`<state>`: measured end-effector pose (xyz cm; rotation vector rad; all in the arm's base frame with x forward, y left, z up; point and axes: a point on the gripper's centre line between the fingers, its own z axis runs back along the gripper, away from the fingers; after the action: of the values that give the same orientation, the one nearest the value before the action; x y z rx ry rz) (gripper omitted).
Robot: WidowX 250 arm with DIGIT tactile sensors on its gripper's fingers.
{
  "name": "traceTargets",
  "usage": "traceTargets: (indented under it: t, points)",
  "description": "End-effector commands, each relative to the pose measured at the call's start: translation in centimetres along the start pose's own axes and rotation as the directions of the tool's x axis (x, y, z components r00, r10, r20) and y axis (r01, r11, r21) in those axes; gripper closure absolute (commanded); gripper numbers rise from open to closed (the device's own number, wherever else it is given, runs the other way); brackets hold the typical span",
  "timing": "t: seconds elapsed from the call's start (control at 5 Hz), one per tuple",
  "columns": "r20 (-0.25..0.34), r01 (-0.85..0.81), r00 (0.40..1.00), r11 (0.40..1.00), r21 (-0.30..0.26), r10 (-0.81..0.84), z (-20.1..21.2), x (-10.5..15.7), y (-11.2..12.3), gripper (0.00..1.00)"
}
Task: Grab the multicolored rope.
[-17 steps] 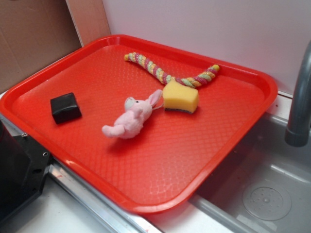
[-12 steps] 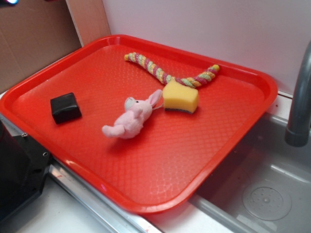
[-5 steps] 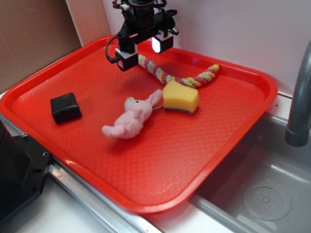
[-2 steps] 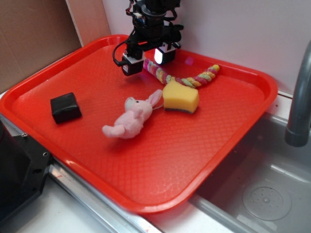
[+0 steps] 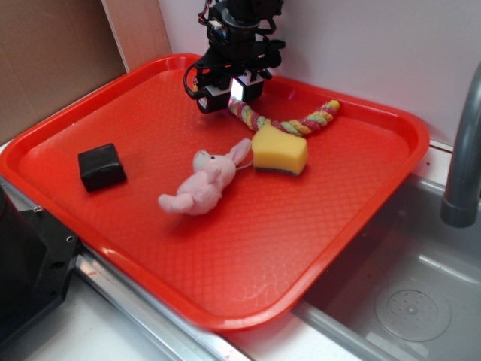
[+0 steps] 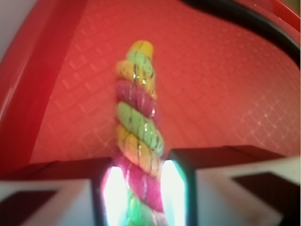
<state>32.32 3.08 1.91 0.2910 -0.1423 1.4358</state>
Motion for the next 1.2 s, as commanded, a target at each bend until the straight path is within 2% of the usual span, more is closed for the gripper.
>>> traceTargets:
  t: [0.0,0.2,0.4,0.6,1.0]
  points:
    - [-0.015,0.064,0.998,0.988,-0.14,-0.067,5.1,2.8,1.7,1.0]
    - [-0.014,0.249,0.965,0.934,-0.257,-0.261,9.3,2.6,4.1,1.0]
    - [-0.059,0.465,0.863,0.835,-0.295,-0.501,12.3,2.5,6.2,1.0]
    - [-0.058,0.669,0.709,0.697,-0.257,-0.703,14.2,2.1,7.9,1.0]
    - [0.001,0.842,0.425,0.395,-0.366,-0.905,17.6,1.7,13.7,1.0]
